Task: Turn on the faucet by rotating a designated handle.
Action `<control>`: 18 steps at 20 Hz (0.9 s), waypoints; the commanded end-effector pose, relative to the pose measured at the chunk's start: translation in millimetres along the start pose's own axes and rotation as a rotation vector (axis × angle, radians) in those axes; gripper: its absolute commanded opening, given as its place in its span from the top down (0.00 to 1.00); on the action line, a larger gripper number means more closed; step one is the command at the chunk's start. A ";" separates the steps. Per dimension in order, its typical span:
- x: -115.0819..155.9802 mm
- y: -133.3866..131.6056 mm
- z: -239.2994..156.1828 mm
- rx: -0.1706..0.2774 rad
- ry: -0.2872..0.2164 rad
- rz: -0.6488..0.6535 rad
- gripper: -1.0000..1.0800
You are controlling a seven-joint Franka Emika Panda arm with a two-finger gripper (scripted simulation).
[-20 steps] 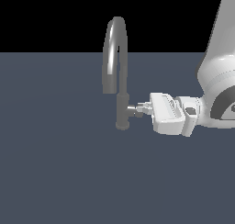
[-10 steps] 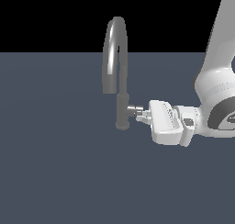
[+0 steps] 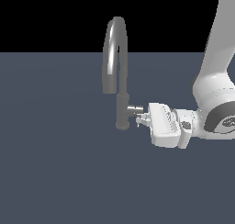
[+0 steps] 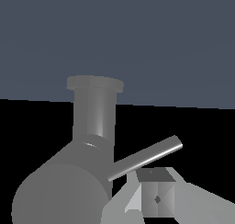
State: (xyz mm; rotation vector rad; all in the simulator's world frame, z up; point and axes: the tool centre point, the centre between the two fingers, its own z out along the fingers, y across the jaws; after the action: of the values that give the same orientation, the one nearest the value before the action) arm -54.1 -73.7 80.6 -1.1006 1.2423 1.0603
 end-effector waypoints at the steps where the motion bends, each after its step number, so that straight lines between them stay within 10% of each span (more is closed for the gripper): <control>1: 25.8 3.6 -0.3 0.008 0.012 0.031 1.00; 18: 52.4 -21.9 -1.3 0.008 0.012 0.035 1.00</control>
State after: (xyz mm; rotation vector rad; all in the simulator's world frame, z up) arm -32.8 -81.8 53.8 -1.0946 1.2414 1.0742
